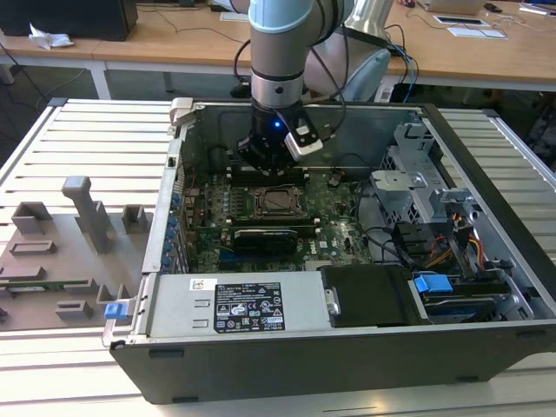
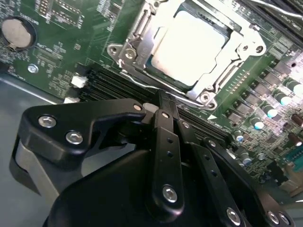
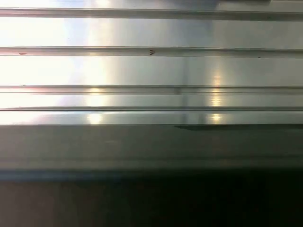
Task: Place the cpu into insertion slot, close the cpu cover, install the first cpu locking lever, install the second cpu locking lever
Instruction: 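Install the first cpu locking lever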
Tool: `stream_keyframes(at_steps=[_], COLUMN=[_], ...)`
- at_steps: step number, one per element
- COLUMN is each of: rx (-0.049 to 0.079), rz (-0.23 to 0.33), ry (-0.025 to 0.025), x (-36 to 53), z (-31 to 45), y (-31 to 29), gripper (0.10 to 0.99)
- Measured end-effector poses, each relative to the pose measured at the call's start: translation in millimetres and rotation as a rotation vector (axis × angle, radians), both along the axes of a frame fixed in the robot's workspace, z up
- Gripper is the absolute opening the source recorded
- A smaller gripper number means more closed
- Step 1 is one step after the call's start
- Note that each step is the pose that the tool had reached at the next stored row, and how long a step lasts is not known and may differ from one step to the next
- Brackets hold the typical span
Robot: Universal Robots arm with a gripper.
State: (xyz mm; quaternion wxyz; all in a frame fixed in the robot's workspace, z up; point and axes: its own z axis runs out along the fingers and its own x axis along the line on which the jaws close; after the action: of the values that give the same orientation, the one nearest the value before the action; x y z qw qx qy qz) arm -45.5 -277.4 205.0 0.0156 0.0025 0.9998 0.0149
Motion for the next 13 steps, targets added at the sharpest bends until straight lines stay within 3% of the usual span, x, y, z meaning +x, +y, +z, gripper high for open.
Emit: stream_keyframes(at_steps=[7,13], rx=[0.000,0.000], rz=[0.000,0.000], ry=[0.0115,0.0200], x=[14.6,20.2], z=[-0.1,-0.9], y=[-0.1,-1.2], gripper=[0.106,0.106])
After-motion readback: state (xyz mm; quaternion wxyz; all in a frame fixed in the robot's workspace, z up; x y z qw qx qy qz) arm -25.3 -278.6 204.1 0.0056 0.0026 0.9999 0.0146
